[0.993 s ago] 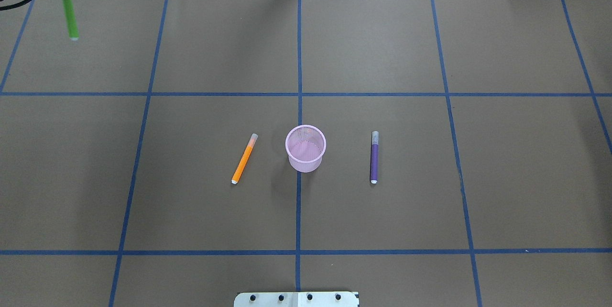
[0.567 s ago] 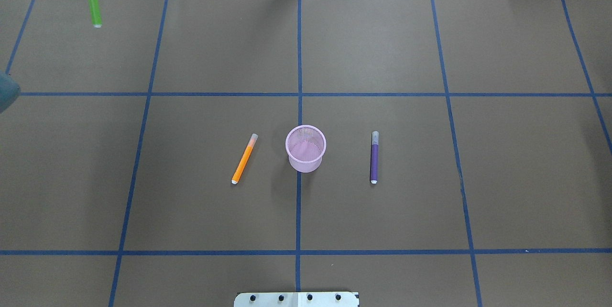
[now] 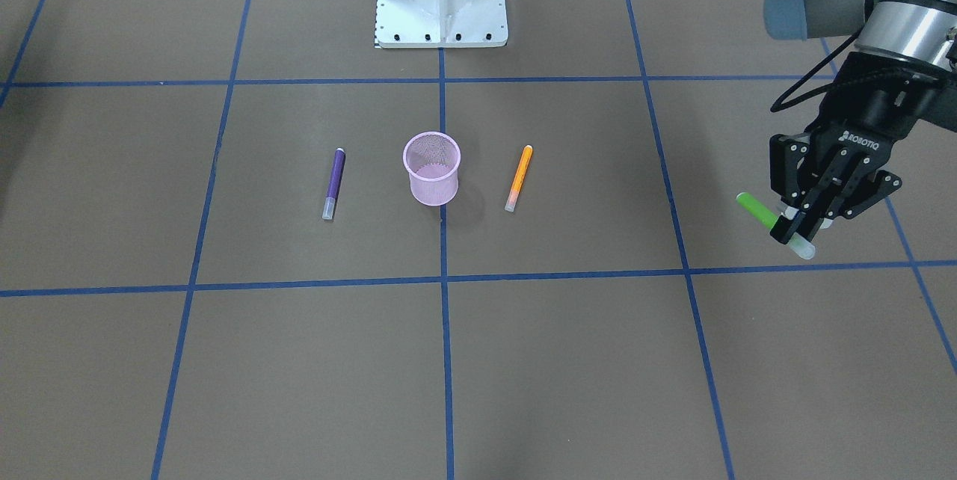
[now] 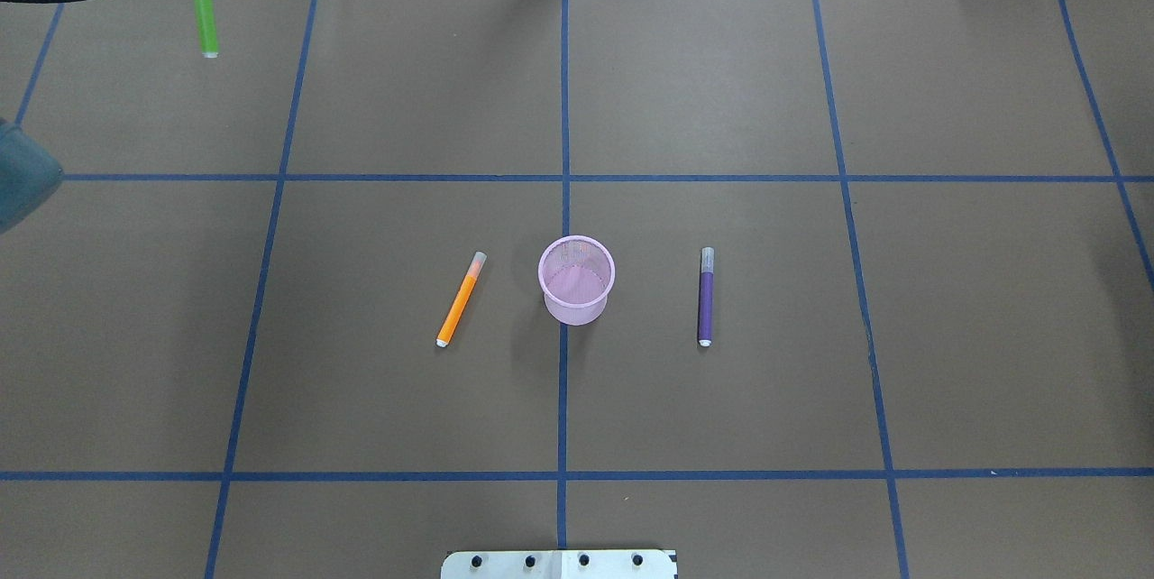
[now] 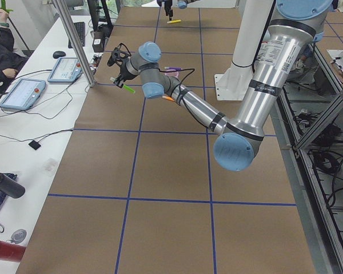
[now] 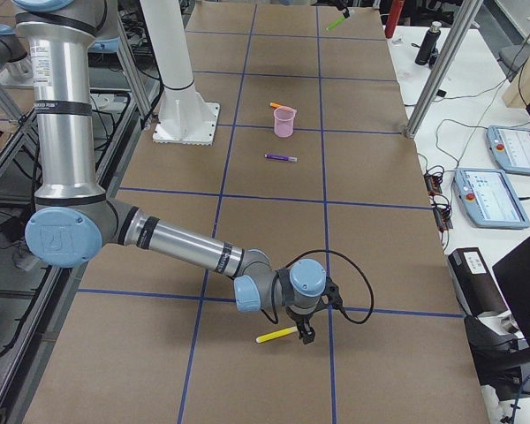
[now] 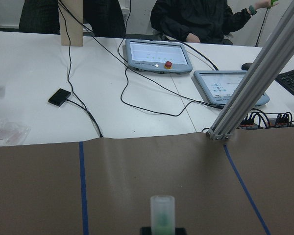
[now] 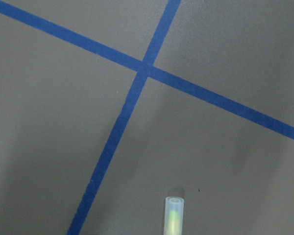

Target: Collect pens into pen holder

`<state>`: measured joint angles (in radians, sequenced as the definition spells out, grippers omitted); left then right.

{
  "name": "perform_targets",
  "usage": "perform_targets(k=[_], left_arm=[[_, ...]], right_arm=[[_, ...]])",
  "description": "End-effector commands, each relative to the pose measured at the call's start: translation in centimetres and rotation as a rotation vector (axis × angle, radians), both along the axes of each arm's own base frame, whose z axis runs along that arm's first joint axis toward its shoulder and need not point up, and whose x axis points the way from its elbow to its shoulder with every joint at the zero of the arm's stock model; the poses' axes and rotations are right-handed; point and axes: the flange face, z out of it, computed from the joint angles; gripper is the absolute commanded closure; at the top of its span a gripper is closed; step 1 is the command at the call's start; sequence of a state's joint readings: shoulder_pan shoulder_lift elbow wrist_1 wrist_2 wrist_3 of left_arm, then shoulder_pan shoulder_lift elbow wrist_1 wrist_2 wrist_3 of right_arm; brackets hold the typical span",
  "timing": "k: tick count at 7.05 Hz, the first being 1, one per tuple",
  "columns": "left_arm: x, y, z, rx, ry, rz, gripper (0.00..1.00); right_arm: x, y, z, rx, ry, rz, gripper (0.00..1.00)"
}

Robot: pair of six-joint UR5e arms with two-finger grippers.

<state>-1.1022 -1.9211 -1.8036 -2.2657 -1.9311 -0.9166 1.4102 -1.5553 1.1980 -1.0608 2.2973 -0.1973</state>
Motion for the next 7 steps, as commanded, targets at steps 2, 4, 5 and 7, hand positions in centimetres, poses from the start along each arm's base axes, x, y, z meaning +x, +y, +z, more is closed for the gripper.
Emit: perform_targets(k=[2, 4, 5, 7], left_arm=[[0.16, -0.01, -0.10, 0.001, 0.001, 0.002, 1.00], [0.16, -0.01, -0.10, 0.001, 0.001, 0.002, 1.00], [0.16, -0.01, -0.10, 0.001, 0.001, 0.002, 1.00], [0.21, -0.08, 0.03, -0.002, 0.000, 0.004, 1.00]], right_arm=[[-0.06, 0.70, 1.70, -0.026, -0.006, -0.003, 0.11], [-0.08, 0.62, 1.64, -0.027, -0.007, -0.002, 0.21], [-0.17, 0.52, 1.57, -0.026, -0.008, -0.003, 0.26], [-0.22, 0.67, 1.65, -0.030, -0.016, -0.005, 0.29]])
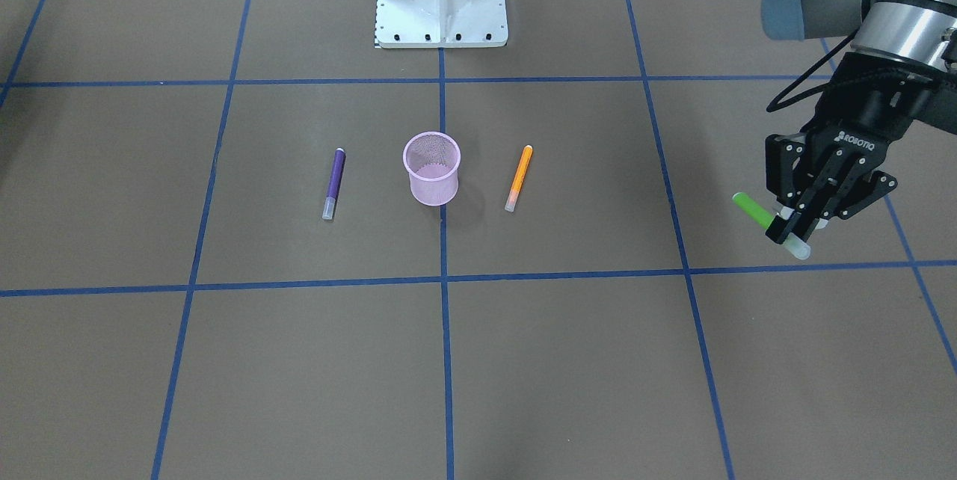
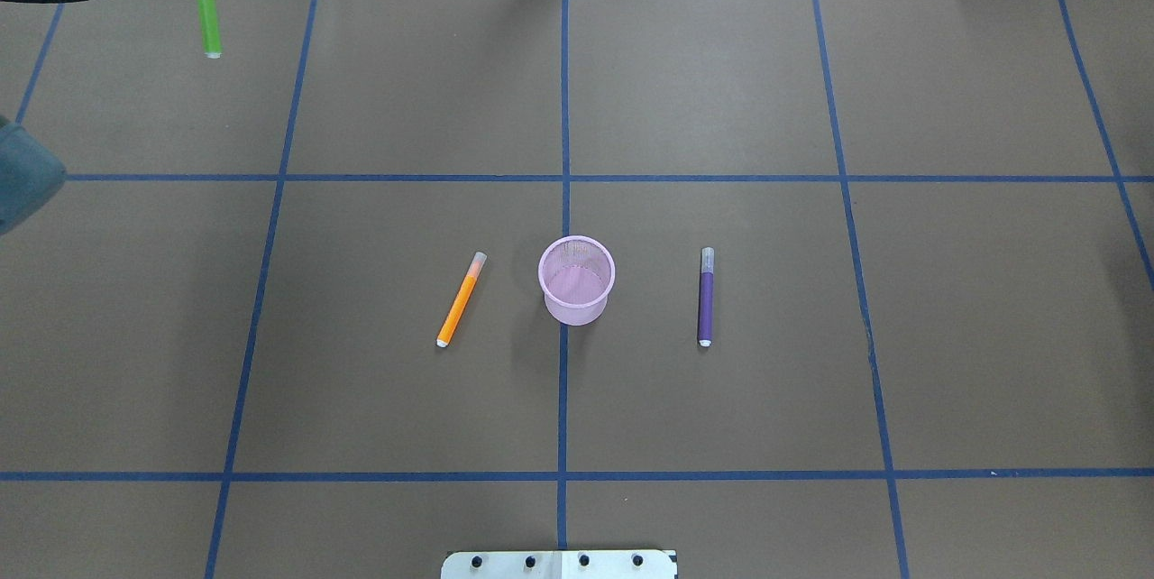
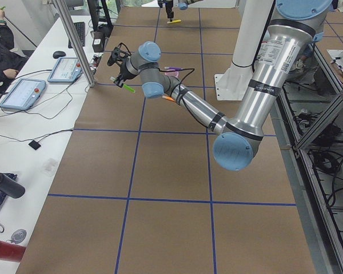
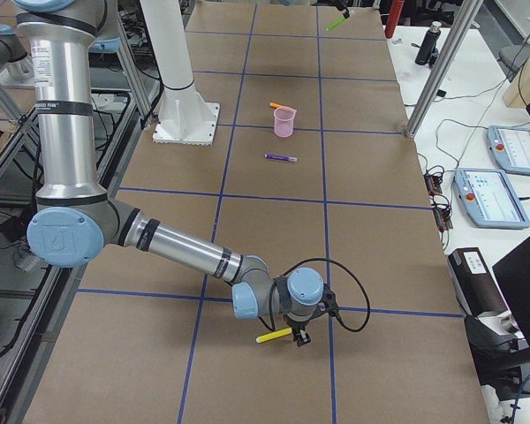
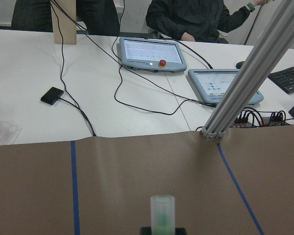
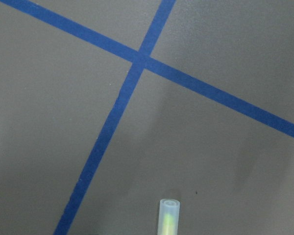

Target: Collect pens into pen holder

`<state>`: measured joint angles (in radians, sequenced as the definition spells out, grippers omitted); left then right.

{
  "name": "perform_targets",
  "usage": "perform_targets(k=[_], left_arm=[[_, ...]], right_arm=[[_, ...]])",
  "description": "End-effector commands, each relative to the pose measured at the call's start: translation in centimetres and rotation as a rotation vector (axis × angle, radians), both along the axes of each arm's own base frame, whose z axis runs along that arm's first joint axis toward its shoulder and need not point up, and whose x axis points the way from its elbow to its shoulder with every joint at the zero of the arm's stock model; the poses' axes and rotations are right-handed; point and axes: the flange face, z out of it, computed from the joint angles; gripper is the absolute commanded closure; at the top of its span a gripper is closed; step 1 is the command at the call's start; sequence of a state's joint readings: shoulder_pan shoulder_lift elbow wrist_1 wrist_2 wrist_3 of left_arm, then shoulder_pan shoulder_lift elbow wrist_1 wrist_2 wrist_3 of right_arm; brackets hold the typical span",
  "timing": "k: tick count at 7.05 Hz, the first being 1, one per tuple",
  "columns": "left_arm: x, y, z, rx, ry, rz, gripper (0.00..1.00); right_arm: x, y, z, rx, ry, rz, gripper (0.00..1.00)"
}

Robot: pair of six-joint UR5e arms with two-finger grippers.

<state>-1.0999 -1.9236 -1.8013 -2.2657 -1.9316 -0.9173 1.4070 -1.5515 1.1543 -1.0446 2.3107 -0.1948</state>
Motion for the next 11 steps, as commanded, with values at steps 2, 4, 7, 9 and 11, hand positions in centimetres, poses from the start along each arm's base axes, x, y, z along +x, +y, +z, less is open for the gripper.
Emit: perform_targets(k=[2, 4, 7, 9, 11], left_arm=[[0.1, -0.1, 0.2, -0.005, -0.002, 0.003, 1.00], [0.1, -0.1, 0.2, -0.005, -0.002, 0.003, 1.00], [0.1, -0.1, 0.2, -0.005, -0.002, 0.003, 1.00], [0.1, -0.1, 0.2, -0.005, -0.002, 0.003, 1.00], [0.1, -0.1, 0.2, -0.005, -0.002, 0.003, 1.00]], right_arm=[[-0.3, 0.1, 0.2, -0.008, -0.009, -0.006, 0.33], [-0.7, -0.1, 0.4, -0.012, -0.008, -0.014, 0.35], [-1.0, -0.3, 0.9, -0.025, -0.006, -0.018, 0.39], [-0.9, -0.2, 1.2, -0.031, -0.005, -0.018, 0.47], [-0.9, -0.2, 1.2, -0.030, -0.005, -0.019, 0.77]])
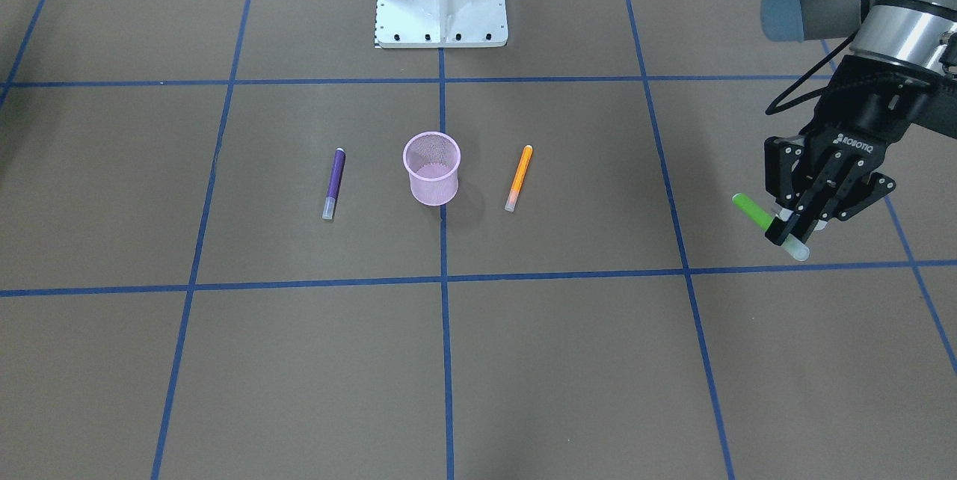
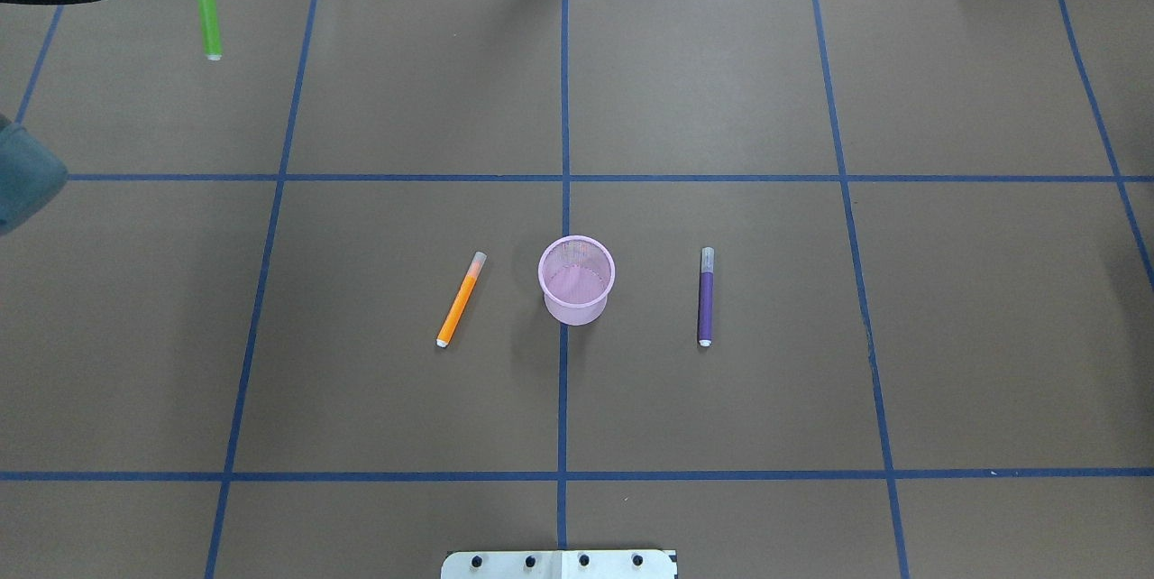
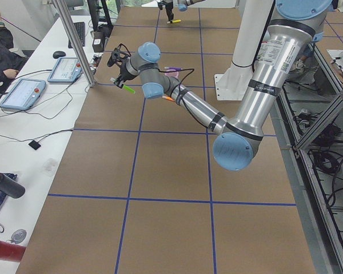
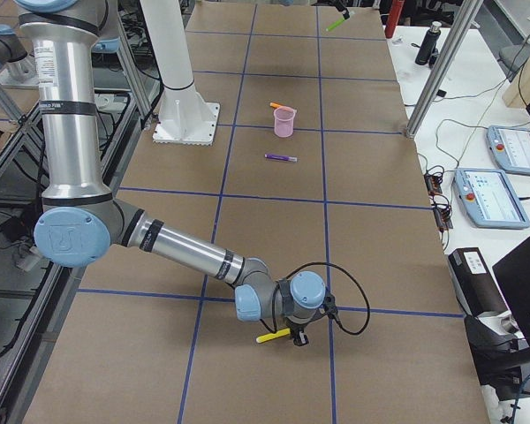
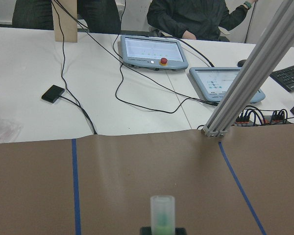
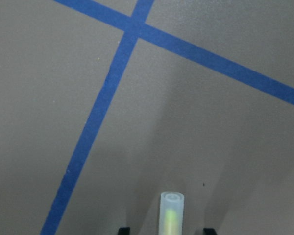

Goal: Collect pens into pen holder
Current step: 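Carry the green marker over the lavender cup and release it, left gripper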

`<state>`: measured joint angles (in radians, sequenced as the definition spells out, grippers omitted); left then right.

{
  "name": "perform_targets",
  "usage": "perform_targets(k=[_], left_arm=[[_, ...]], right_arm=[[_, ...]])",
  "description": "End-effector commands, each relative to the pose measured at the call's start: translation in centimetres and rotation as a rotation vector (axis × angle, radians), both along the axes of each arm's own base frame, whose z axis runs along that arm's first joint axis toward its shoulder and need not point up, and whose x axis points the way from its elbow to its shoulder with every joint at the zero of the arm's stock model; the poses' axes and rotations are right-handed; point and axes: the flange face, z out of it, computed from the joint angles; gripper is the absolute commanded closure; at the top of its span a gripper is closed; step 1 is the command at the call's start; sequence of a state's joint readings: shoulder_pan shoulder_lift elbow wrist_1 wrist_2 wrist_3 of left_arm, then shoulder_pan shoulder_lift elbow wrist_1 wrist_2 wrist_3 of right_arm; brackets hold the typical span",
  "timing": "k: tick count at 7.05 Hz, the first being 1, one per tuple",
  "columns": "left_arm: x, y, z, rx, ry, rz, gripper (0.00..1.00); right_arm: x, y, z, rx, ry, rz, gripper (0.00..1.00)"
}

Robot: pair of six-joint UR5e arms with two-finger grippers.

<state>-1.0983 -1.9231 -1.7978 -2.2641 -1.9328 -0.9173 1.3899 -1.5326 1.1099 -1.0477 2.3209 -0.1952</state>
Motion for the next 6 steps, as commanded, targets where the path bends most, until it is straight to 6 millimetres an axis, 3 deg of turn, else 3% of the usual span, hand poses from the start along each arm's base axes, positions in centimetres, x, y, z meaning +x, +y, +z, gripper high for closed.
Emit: perform_targets(k=[1, 2, 4, 6], left_arm=[[0.0, 0.0, 0.1, -0.001, 0.000, 0.000, 1.00], [0.0, 0.0, 0.0, 0.000, 0.000, 0.000, 1.00], [0.0, 0.0, 0.0, 0.000, 0.000, 0.000, 1.00], [0.0, 0.0, -0.1, 0.003, 0.000, 0.000, 1.00]], right_arm=[[0.0, 0.0, 0.0, 0.000, 0.000, -0.001, 0.94], [0.0, 0.0, 0.0, 0.002, 0.000, -0.001, 1.00], [0.0, -0.1, -0.2, 0.003, -0.002, 0.002, 1.00], [-0.3, -1.1, -2.4, 0.028, -0.060, 0.006, 1.00]])
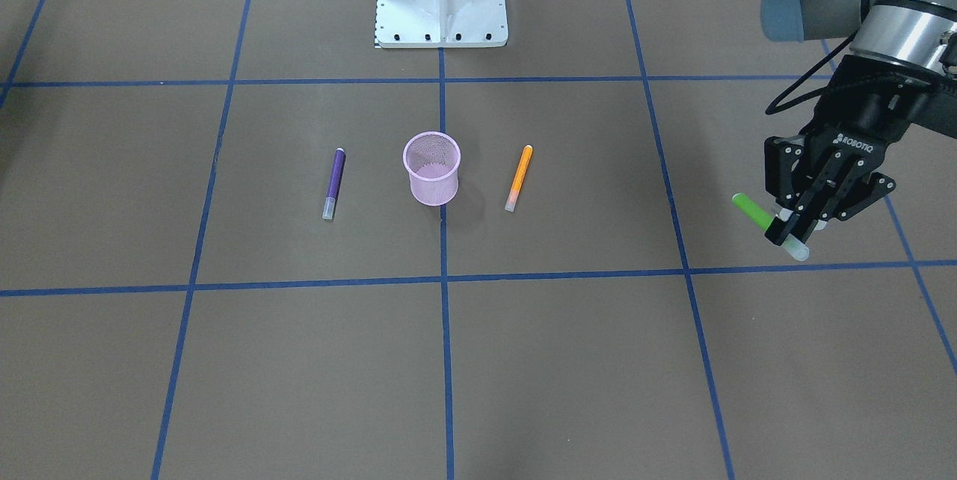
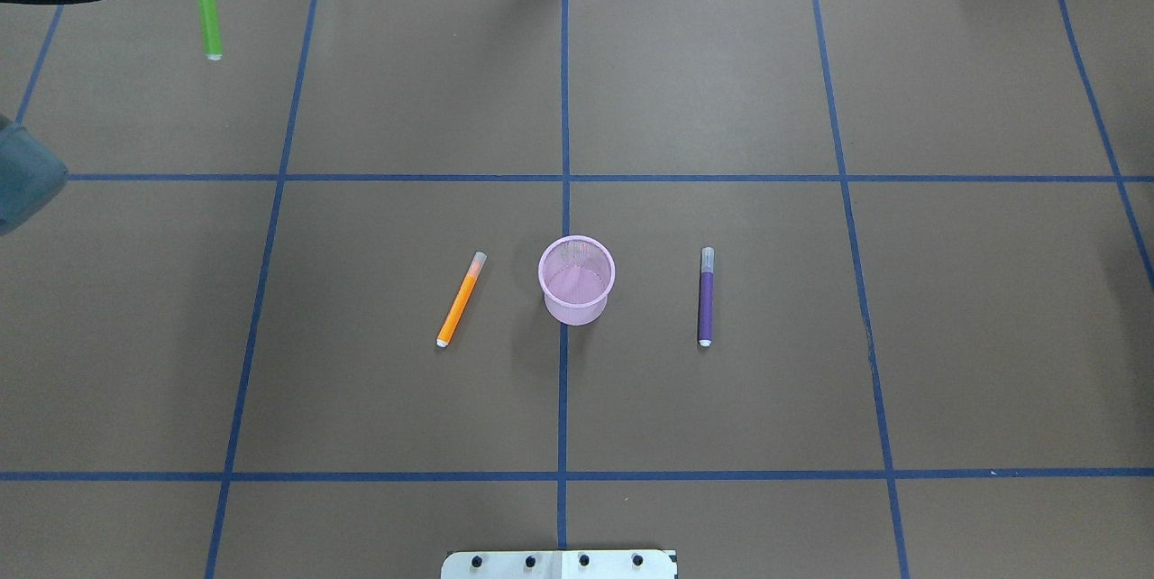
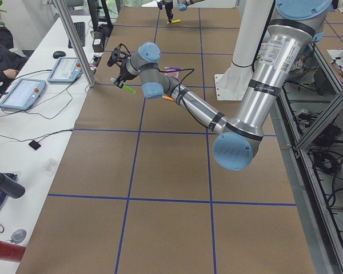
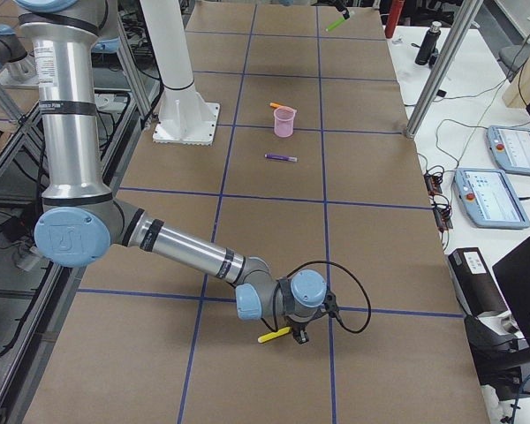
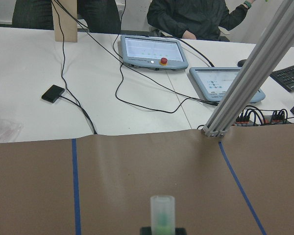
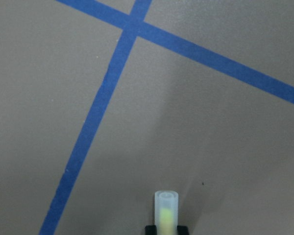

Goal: Collect pens into pen holder
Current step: 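Carry the green marker over the lavender cup and release it, left gripper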

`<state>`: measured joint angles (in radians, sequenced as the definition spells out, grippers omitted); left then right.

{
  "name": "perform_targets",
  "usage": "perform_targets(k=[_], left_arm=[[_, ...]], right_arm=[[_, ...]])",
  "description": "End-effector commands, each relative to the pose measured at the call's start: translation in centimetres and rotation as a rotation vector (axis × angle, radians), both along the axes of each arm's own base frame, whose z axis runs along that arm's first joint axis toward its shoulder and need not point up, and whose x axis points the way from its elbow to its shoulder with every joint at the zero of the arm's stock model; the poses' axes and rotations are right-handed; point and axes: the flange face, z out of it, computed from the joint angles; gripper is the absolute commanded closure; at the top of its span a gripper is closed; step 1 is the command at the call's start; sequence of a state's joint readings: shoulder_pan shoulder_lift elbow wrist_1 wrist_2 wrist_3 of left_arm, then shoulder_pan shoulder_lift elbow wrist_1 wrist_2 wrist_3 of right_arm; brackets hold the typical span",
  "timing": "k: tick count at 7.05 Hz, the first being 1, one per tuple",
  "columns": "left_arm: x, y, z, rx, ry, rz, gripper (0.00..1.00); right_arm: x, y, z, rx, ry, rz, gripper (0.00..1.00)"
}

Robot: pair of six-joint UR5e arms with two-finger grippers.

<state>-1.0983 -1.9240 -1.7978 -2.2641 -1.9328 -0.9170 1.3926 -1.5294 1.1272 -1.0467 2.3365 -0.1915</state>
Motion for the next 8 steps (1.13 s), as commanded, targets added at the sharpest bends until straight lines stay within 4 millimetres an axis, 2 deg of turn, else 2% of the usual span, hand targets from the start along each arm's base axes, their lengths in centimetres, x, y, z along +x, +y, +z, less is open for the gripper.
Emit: perform_targets(k=[1, 2, 4, 5, 8], left_arm=[[0.1, 0.0, -0.2, 0.006, 0.000, 0.001, 1.00], [0.4, -0.2, -1.3, 0.026, 0.002, -0.021, 1.00], [6.3, 1.6, -3.4, 0.071, 0.002, -0.113, 1.00], [9.4, 3.7, -4.7, 0.076, 0.042, -0.155, 1.00], [19.0, 11.2, -7.7, 0.130, 0.094, -0.238, 1.00]], right_arm=[[0.6, -1.0, -2.5, 0.030, -0.052, 0.024, 1.00], [1.5, -2.0, -4.0, 0.039, -0.062, 0.060, 1.00], [2.6, -3.0, -5.9, 0.058, -0.109, 0.088, 1.00], [3.3, -3.3, -7.2, 0.072, -0.134, 0.101, 1.00], [4.1, -3.6, -8.0, 0.088, -0.137, 0.116, 1.00]])
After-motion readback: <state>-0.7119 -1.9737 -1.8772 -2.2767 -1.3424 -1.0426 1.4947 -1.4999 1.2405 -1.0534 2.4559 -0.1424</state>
